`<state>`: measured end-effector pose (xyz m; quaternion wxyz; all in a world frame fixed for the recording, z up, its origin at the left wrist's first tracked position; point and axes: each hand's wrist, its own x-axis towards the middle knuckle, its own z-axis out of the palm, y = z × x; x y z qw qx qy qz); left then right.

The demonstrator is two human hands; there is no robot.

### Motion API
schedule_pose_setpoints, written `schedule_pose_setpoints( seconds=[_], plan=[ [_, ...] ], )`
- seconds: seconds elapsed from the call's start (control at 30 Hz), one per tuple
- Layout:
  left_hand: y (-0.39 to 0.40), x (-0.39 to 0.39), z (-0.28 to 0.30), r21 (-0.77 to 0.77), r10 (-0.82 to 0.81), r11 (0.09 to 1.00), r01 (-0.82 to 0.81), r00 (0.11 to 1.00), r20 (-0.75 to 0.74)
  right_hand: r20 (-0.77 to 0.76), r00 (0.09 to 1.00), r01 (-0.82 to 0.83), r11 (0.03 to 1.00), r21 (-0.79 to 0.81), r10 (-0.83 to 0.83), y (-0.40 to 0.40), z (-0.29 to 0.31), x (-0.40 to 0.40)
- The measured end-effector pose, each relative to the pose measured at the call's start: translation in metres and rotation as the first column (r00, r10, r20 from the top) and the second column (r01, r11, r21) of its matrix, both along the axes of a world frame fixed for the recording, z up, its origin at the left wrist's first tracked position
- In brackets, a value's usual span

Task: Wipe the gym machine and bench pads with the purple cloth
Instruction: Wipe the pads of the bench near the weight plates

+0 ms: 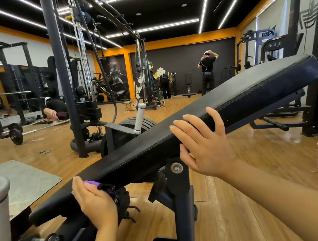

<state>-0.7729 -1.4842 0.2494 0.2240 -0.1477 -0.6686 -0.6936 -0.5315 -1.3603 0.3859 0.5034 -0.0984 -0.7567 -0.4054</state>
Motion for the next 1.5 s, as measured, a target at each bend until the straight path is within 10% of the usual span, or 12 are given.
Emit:
schedule_pose_setpoints(
  seconds=[0.23,0.53,0.87,1.17,1.37,1.5],
  plan=[
    [0.001,0.006,-0.006,-0.267,-0.158,0.964,0.013,0.835,-0.527,-0.096,0.994,-0.052,0.999,-0.003,0.051,0.001,-0.004,-0.009],
    [-0.013,-0.023,-0.031,-0.174,-0.06,0.984,0.031,0.984,-0.165,-0.15,0.982,-0.11,0.994,0.029,0.113,0.005,-0.006,-0.014],
    [0.031,0.04,0.017,-0.257,-0.156,0.96,-0.113,0.548,-0.822,-0.198,0.968,-0.143,0.988,0.057,0.151,0.009,-0.009,-0.021],
    [0.006,-0.003,-0.017,-0.187,-0.016,0.98,-0.07,0.907,-0.422,-0.168,0.98,-0.111,0.994,0.007,0.11,0.006,-0.011,-0.016],
    [0.019,0.046,0.025,-0.148,-0.123,0.988,0.041,0.787,-0.604,-0.175,0.98,-0.093,0.995,0.023,0.096,0.011,-0.011,-0.021],
    [0.036,0.089,0.07,-0.267,-0.278,0.959,0.099,0.526,-0.803,-0.145,0.988,-0.058,0.998,0.01,0.059,0.009,-0.011,-0.017]
  ],
)
